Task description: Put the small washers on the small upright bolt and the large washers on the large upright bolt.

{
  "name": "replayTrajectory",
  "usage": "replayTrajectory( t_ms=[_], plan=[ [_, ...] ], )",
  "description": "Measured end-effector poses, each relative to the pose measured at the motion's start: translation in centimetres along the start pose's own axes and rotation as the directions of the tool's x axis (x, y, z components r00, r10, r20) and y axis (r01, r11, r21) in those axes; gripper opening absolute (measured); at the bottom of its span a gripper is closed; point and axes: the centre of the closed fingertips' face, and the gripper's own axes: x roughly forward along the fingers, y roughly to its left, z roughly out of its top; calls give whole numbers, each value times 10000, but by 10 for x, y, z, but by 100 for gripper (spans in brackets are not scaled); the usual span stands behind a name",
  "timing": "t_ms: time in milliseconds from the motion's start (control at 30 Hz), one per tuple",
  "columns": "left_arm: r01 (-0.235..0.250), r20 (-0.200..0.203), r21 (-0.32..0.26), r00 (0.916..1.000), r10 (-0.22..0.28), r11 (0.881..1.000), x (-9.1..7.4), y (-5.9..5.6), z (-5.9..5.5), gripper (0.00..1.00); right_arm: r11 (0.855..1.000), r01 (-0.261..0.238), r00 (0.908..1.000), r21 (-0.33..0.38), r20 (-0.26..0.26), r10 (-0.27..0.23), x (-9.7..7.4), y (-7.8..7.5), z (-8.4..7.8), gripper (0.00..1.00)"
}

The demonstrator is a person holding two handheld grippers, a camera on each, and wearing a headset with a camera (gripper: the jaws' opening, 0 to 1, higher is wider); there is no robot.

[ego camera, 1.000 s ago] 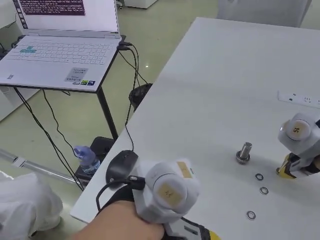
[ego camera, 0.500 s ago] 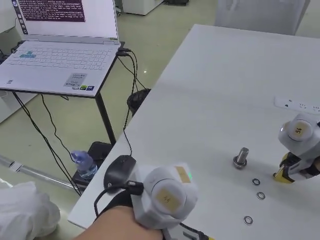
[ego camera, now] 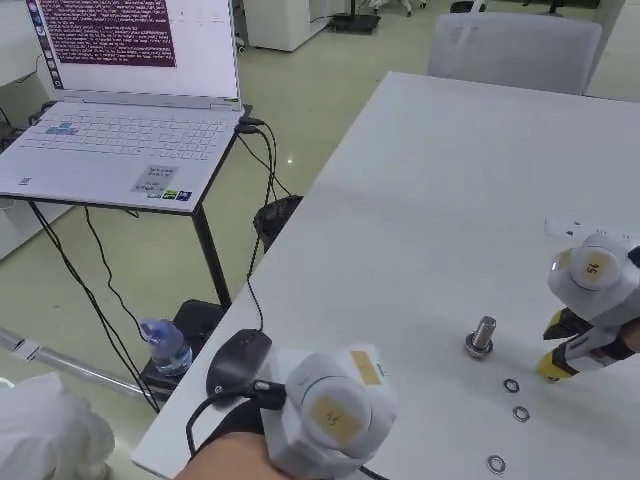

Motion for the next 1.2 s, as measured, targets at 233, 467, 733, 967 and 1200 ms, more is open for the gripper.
replayTrajectory(
  t_ms=[233,467,733,967,1200],
  plan=[
    [-26,43,20,10000,26,10000,-2,2,0,84,9996,-147,9999,-224,14,148,6,6,11,33],
    [-63,16,66,10000,63,10000,-2,4,-3,86,9991,-235,9996,-356,-147,230,11,11,12,32],
    [15,-42,68,10000,-15,10000,0,2,-7,85,9977,-335,9986,-589,-419,310,27,16,9,31],
    [45,-41,48,10000,-45,10000,-1,4,-6,82,9966,-410,9977,-713,-573,370,39,17,3,30],
    [68,21,11,10000,-68,10000,-2,3,-7,81,9963,-392,9979,-759,-539,352,44,16,0,29]
  ],
)
